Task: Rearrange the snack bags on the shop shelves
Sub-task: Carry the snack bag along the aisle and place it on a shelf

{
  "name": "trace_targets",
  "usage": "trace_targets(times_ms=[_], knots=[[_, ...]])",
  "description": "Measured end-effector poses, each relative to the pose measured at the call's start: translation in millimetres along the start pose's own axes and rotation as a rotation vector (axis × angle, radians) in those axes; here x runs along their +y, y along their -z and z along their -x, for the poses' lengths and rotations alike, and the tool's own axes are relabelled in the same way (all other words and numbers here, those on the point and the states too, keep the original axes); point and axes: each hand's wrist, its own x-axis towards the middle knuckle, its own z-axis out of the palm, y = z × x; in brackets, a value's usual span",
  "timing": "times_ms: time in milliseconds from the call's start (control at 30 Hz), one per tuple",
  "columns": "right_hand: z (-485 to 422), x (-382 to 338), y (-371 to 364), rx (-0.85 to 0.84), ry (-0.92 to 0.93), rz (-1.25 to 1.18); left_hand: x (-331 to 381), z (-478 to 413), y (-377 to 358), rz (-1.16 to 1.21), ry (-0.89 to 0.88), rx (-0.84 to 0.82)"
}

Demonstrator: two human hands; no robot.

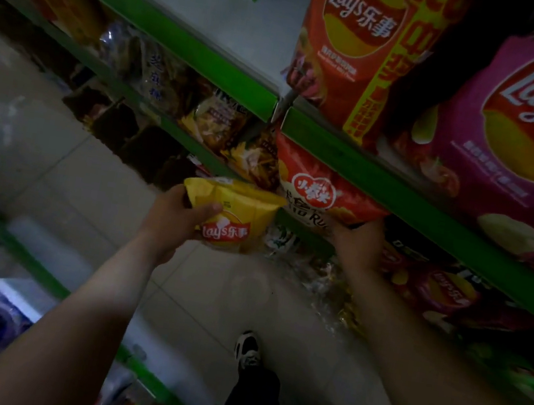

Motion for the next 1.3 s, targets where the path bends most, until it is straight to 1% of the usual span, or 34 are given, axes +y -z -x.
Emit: trace_targets(times_ms=[100,233,400,467,633,733,833,1067,1233,1300], knots=[[2.0,6.5,-3.6,0.008,-0.057,0.074,-0.2,-3.9,-8.7,-0.059,-0.019,-0.095],[-2.2,7.0,-11.4,-0.091,-0.147,0.132,4.5,-12.2,-23.5,-0.074,-0.028,-0.121],[-5.9,-2.5,-0.9,-0.100,-0.099,-0.038,10.6,-15.2,-41.5,-0.061,-0.020,-0.162],[-6.7,-1.5,1.4,-0.096,-0.089,-0.038,13.2,-16.4,-47.3,-0.094,-0.036,-0.178],[-15.2,11.4,-1.1,-0.143,-0.127,0.008,14.7,-24.7,-65.7,-0.150,-0.058,-0.195],[-19.4,8.6,-7.5,-0.151,-0.179,-0.095,12.9,-26.2,-71.0,-0.165,-0.054,-0.190],[-19.4,5.4,-11.5,-0.140,-0.197,-0.137,8.0,-22.2,-68.7,-0.155,-0.033,-0.170],[-13.6,-3.5,-8.2,-0.257,-0.138,-0.007,12.1,-4.7,-66.3,-0.146,-0.028,-0.214],[4.4,-7.8,26.2,-0.236,0.036,0.049,22.4,5.7,-80.3,-0.183,-0.041,-0.255],[8.8,-2.1,43.7,-0.201,0.044,0.067,25.8,8.7,-86.3,-0.195,-0.046,-0.273]])
